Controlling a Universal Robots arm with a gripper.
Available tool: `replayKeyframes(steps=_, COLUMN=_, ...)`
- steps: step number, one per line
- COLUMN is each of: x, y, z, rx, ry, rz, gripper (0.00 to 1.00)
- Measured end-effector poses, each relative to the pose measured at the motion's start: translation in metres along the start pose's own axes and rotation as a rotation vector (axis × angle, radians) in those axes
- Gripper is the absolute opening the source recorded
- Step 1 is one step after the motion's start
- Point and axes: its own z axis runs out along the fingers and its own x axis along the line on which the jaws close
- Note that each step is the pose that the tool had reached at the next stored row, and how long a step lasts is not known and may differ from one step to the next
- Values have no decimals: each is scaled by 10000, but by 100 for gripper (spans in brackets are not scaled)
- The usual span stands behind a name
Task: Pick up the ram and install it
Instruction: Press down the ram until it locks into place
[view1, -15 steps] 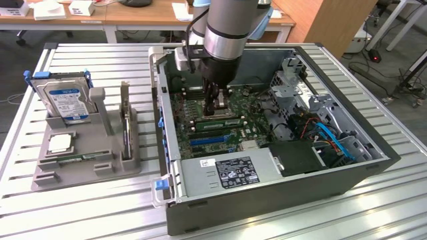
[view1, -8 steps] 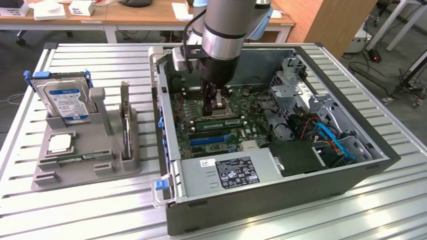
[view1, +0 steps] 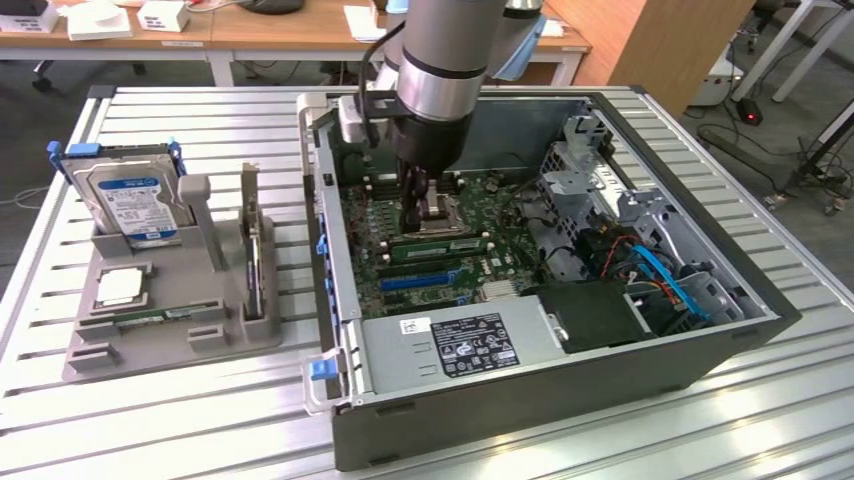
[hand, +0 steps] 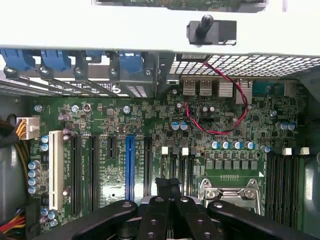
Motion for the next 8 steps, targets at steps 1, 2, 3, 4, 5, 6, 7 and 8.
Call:
replayKeyframes(steps=1, x=0, y=0, z=12, rx=0, ry=0, rz=0, gripper=9)
replayKeyframes(steps=2, x=0, y=-1, z=26, rx=0, ry=0, rz=0, gripper=9)
replayKeyframes(steps=3, x=0, y=-1, z=38, rx=-1, ry=1, rz=1, gripper=9)
replayKeyframes(steps=4, x=1, y=-2, z=53, rx=0, ry=0, rz=0, gripper=9)
replayKeyframes(steps=5, x=1, y=-2, z=61, rx=0, ry=0, rz=0, gripper=9)
replayKeyframes(steps=6, x=1, y=-2, z=71, rx=0, ry=0, rz=0, gripper=9)
replayKeyframes(steps=7, x=1, y=-3, z=82, rx=-1, ry=1, rz=0, gripper=9)
replayKeyframes(steps=8, x=1, y=-3, z=93, rx=0, ry=0, rz=0, gripper=9)
